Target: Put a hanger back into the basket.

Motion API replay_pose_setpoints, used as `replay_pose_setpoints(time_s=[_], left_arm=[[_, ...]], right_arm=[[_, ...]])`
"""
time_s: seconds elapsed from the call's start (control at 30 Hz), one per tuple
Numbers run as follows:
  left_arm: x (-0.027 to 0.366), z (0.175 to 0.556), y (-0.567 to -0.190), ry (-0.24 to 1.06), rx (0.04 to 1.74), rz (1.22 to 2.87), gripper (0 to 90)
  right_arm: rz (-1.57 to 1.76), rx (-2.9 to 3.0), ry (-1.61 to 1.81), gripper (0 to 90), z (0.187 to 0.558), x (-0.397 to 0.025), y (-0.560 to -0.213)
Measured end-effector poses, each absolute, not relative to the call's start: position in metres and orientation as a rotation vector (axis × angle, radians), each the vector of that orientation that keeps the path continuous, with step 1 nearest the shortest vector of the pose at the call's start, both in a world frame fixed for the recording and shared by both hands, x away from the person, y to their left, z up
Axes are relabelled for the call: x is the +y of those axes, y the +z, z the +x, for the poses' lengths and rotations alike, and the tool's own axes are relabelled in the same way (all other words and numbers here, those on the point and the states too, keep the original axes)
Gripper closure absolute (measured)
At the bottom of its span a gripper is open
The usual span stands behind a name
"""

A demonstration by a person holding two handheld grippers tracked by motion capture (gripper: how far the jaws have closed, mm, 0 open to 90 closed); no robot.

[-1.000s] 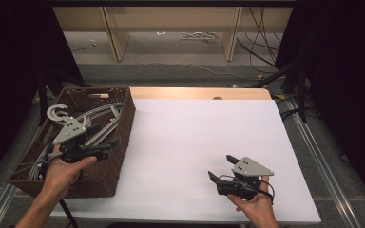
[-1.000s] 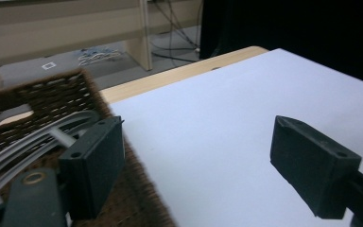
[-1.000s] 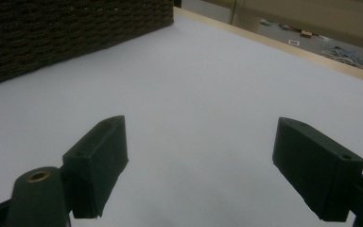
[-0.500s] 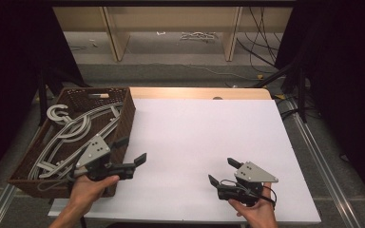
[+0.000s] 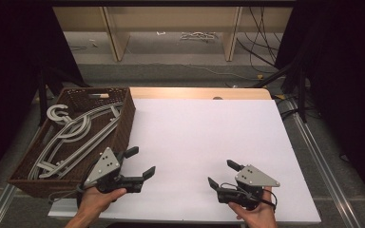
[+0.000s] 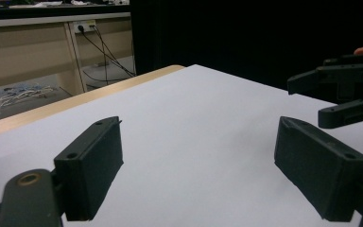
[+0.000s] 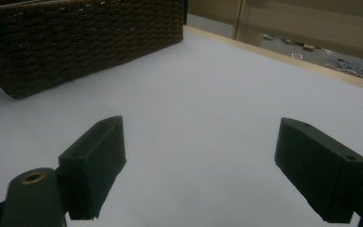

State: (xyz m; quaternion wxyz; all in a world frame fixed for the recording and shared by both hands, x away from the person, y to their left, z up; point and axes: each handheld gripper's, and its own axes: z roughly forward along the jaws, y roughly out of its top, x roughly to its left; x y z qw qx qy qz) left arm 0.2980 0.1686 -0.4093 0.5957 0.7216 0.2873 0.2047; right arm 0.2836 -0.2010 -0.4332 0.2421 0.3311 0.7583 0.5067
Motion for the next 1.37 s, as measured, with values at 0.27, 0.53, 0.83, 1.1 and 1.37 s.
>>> replay_pose_setpoints(time_s=[0.27, 0.53, 0.83, 1.1, 1.37], left_arm=[[0.162, 0.290, -0.428, 0.512, 0.610, 1.739, 16.0], [0.168, 0.291, -0.443, 0.534, 0.644, 1.756, 16.2], [0.166, 0.287, -0.440, 0.502, 0.628, 1.707, 16.1], [0.167, 0.289, -0.440, 0.500, 0.637, 1.702, 16.1], [0.166, 0.290, -0.441, 0.481, 0.648, 1.713, 16.1]], right_arm=[[0.904, 2.068, 1.380, 17.2, 0.280, -0.201, -0.433], [0.897, 2.071, 1.381, 16.9, 0.274, -0.202, -0.434], [0.889, 2.065, 1.382, 16.7, 0.270, -0.202, -0.434], [0.879, 2.055, 1.411, 16.7, 0.272, -0.202, -0.435], [0.880, 2.055, 1.416, 16.8, 0.271, -0.201, -0.434]])
